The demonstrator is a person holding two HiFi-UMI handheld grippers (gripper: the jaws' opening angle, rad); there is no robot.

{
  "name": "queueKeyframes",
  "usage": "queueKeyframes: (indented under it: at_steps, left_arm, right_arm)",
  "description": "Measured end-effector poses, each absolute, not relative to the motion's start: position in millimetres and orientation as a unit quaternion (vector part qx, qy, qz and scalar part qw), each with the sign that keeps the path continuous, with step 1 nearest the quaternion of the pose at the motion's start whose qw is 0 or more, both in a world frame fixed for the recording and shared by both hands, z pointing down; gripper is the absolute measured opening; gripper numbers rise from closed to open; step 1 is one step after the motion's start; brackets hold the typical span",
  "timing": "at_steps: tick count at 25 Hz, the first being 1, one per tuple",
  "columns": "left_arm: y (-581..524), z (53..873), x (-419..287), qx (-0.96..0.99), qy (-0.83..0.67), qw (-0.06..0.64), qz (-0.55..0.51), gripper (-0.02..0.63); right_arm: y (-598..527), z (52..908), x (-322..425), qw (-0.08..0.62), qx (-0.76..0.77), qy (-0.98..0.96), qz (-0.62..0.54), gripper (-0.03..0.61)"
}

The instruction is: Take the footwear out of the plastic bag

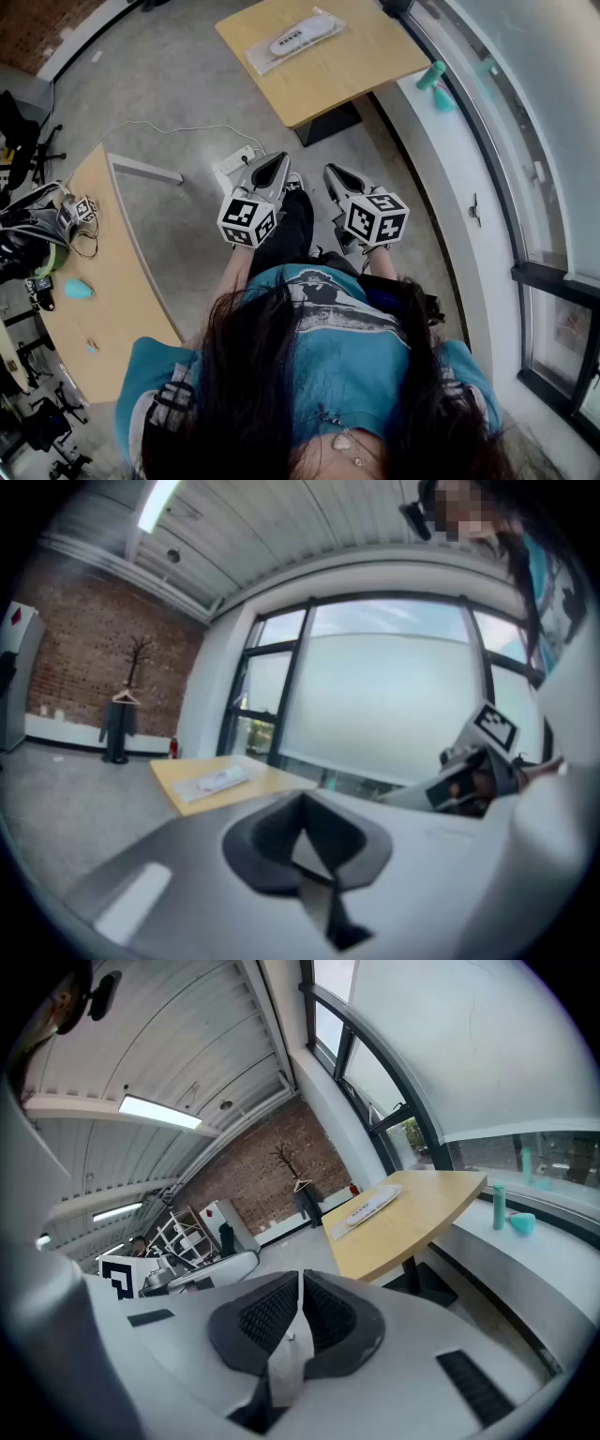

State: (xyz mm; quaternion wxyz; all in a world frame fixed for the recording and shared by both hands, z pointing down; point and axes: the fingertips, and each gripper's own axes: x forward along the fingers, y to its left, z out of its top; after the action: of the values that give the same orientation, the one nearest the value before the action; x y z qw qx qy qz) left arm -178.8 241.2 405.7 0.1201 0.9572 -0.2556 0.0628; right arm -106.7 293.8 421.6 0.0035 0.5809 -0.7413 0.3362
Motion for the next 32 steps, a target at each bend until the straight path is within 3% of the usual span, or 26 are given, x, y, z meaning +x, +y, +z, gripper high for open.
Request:
queueKeyframes:
  at_steps: [13,32]
  left_arm:
    - [-12,400,-128,0.964,-0.229,0.121,0.061,0.000]
    - [-122,442,-101,0.936,-0.291,0.191,0.054,0.000]
  right_arm:
    - [58,414,-54,-0.037,0.594,-0.718,0.361,0.025]
    - [-87,455,32,-0.037,0.566,-0.696,0.440,0.026]
